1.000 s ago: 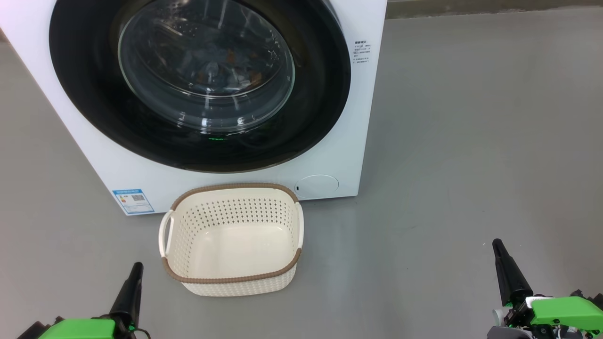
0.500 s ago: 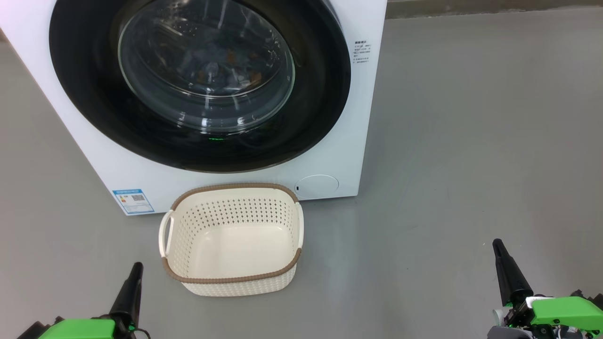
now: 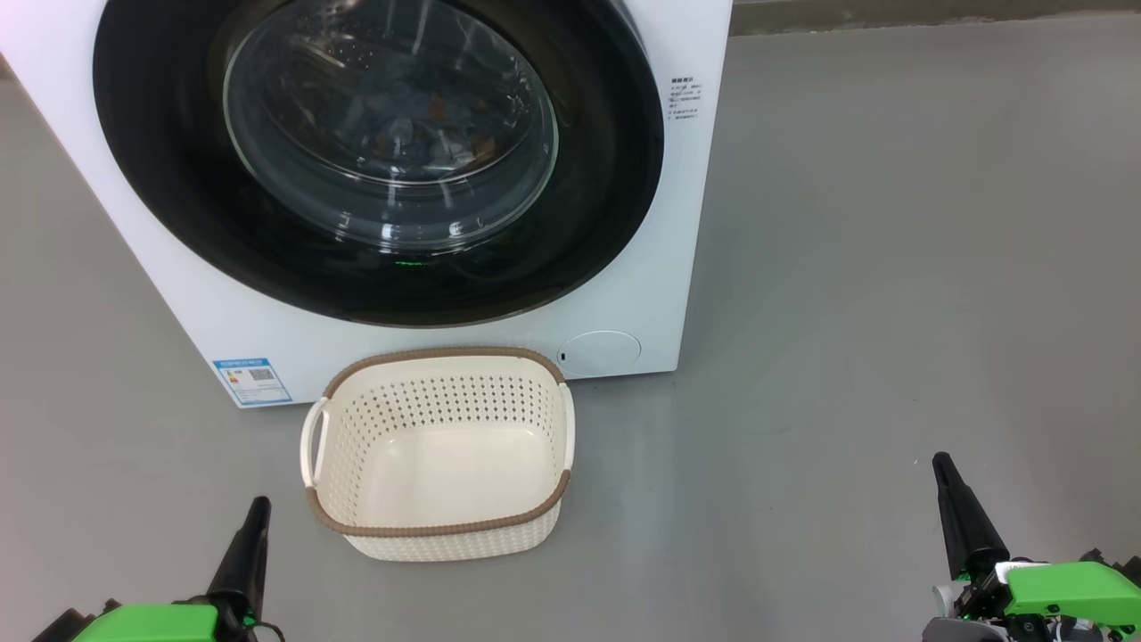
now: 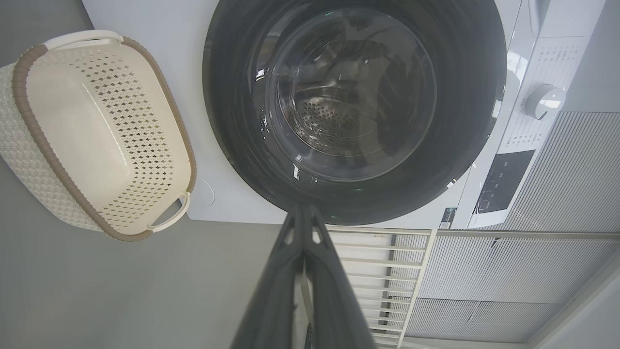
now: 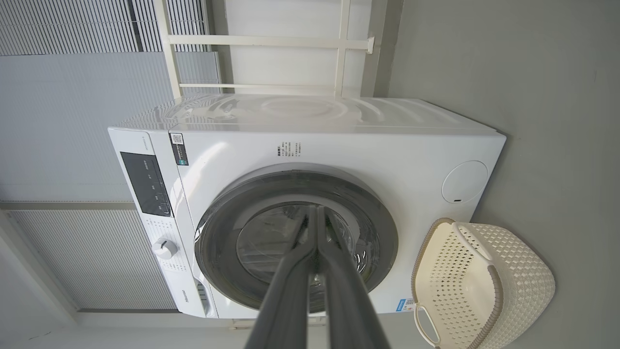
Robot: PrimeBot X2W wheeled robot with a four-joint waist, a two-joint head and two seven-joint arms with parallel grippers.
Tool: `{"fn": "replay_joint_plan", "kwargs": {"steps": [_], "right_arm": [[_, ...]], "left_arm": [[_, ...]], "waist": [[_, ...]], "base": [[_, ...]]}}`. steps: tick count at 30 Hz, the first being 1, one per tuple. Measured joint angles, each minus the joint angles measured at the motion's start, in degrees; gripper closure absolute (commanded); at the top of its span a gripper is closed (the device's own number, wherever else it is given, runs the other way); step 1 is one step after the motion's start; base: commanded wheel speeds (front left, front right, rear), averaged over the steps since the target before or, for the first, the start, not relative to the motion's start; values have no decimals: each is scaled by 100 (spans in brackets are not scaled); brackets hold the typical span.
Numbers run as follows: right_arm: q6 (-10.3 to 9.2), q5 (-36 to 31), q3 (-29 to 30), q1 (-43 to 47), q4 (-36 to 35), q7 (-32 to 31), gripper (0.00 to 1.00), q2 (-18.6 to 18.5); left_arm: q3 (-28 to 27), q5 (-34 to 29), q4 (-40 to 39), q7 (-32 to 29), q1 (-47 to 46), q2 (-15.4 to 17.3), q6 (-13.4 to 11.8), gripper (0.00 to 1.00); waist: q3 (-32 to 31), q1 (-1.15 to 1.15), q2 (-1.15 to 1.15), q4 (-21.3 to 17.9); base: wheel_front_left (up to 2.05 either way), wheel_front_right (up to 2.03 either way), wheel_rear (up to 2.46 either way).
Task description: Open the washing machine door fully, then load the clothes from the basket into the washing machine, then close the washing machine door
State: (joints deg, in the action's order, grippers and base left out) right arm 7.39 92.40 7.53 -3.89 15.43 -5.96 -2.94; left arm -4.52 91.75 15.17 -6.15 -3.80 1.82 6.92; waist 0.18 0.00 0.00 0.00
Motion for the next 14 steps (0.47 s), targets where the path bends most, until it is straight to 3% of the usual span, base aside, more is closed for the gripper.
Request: {"fn": "replay_joint_plan", "kwargs": {"steps": [14], "right_arm": [[0, 0, 7, 0, 0, -1, 100, 2]], "left_arm": [[-1, 0, 0, 0, -1, 0, 0, 100]], "waist": [[0, 0, 0, 0]], "base": [[0, 0, 0]]}}
